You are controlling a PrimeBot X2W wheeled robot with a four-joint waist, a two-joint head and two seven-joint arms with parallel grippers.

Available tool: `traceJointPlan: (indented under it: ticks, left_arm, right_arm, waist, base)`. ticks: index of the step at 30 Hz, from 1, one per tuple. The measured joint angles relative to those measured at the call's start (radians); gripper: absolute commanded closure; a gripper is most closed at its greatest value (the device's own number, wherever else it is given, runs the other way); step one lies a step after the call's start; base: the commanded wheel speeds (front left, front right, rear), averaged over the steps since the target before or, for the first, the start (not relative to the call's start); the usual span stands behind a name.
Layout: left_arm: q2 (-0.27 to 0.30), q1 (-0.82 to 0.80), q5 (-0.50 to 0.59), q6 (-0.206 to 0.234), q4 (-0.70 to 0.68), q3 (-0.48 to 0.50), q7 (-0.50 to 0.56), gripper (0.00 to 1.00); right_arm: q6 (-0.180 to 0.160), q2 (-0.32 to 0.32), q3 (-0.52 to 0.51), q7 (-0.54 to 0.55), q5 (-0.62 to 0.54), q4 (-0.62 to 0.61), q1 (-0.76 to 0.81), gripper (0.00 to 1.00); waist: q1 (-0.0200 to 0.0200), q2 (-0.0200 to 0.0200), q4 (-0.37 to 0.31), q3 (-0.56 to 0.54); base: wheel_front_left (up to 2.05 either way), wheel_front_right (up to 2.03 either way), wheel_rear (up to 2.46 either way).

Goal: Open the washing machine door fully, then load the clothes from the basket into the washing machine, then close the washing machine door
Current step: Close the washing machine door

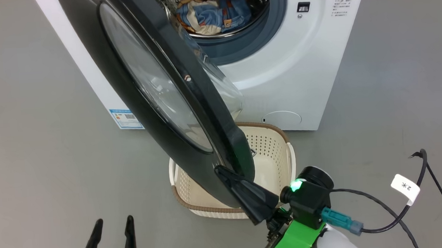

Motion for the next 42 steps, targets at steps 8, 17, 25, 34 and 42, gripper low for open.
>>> traceJointPlan:
  ticks: [8, 17, 25, 34, 42]
  left_arm:
    - [-0.001, -0.012, 0.0, 0.0, 0.0, -0.001, 0.0, 0.0]
    - [-0.001, -0.014, -0.009, 0.0, 0.0, -0.001, 0.0, 0.0]
    - [-0.002, -0.032, -0.018, 0.0, -0.001, -0.005, 0.0, 0.0]
    - [-0.003, -0.033, -0.018, 0.0, -0.002, -0.01, 0.0, 0.0]
    - [-0.003, -0.05, -0.018, 0.0, -0.008, -0.011, 0.0, 0.0]
  right_arm:
    - [0.0, 0.001, -0.029, 0.0, -0.001, 0.003, -0.02, 1.0]
    - [0.0, 0.002, -0.055, 0.0, -0.01, 0.006, -0.025, 1.0]
    - [0.0, 0.002, -0.08, 0.0, -0.012, 0.01, -0.046, 1.0]
    - [0.0, 0.002, -0.107, 0.0, -0.021, 0.009, -0.087, 1.0]
    - [0.0, 0.002, -0.128, 0.0, -0.03, 0.008, -0.118, 1.0]
  waist:
    - [0.0, -0.0001, -0.003, 0.021]
    - [0.0, 0.0, -0.011, 0.037]
    - [0.0, 0.0, -0.023, 0.057]
    - [0.0, 0.0, -0.038, 0.085]
    - [0.0, 0.0, -0.043, 0.114]
  base:
    - [0.0, 0.0, 0.0]
    - [0.0, 0.0, 0.0]
    - [0.0, 0.0, 0.0]
    - [0.0, 0.0, 0.0]
    - [0.0, 0.0, 0.0]
